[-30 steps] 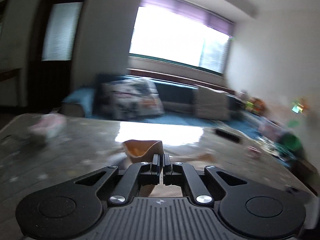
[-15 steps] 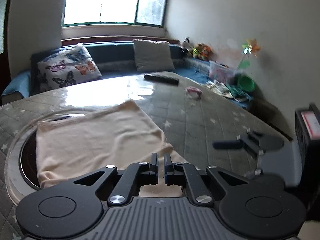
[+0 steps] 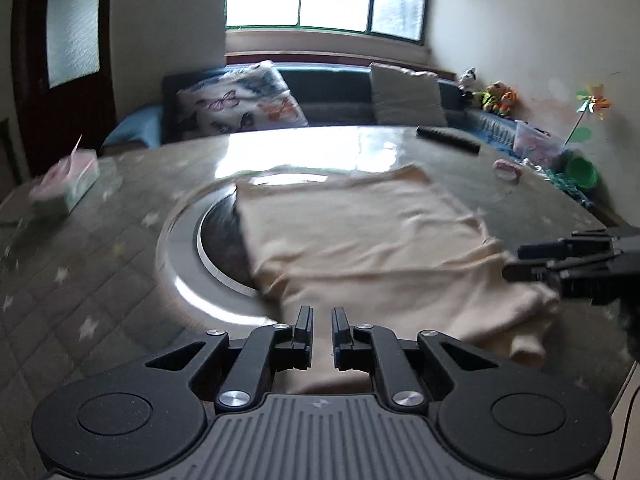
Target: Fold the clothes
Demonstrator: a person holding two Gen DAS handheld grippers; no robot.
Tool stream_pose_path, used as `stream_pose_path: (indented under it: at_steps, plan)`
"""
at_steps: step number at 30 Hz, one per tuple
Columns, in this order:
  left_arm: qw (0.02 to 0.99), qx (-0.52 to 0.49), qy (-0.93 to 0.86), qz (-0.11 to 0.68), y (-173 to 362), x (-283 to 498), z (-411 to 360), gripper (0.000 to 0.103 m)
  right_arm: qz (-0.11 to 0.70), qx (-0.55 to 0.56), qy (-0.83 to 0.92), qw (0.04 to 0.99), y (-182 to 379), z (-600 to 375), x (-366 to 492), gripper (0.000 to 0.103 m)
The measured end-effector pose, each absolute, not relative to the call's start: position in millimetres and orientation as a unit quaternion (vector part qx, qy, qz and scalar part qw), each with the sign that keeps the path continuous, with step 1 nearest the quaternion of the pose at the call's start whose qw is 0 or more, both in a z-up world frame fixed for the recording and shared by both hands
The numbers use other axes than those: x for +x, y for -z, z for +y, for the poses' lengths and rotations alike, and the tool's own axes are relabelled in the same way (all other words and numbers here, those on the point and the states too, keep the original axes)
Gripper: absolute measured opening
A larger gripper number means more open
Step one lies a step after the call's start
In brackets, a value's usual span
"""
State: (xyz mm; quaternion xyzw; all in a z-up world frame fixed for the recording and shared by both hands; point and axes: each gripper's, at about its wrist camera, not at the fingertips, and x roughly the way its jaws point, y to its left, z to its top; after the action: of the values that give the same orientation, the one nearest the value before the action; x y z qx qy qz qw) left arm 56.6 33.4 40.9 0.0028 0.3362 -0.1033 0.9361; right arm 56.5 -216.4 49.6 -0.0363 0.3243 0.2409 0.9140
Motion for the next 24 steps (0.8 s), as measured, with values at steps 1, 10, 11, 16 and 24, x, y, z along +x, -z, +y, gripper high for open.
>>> stream_pose_path:
  at_steps: [1,10,11,16,24]
  plan:
    - [0.935,0.003,0.103,0.339,-38.1,53.7,35.3,0.011,0.331,-0.034,-0.240,0.912,-46.6,-214.5,60.4,0.041]
    - [0.932,0.011,0.108,0.345,-23.1,52.5,37.6,0.011,0.338,-0.054,-0.229,0.911,-40.7,-200.5,67.9,0.005]
    - [0.932,0.011,0.108,0.345,-22.6,53.6,37.7,0.011,0.328,-0.059,-0.228,0.915,-45.3,-199.7,66.6,0.004]
    - [0.931,0.011,0.101,0.351,-17.9,56.9,38.9,0.011,0.320,-0.058,-0.205,0.923,-49.6,-202.9,75.2,0.004]
    - [0.939,0.014,0.114,0.324,-38.8,59.6,34.7,0.011,0.313,-0.064,-0.204,0.925,-49.7,-208.6,72.7,0.008]
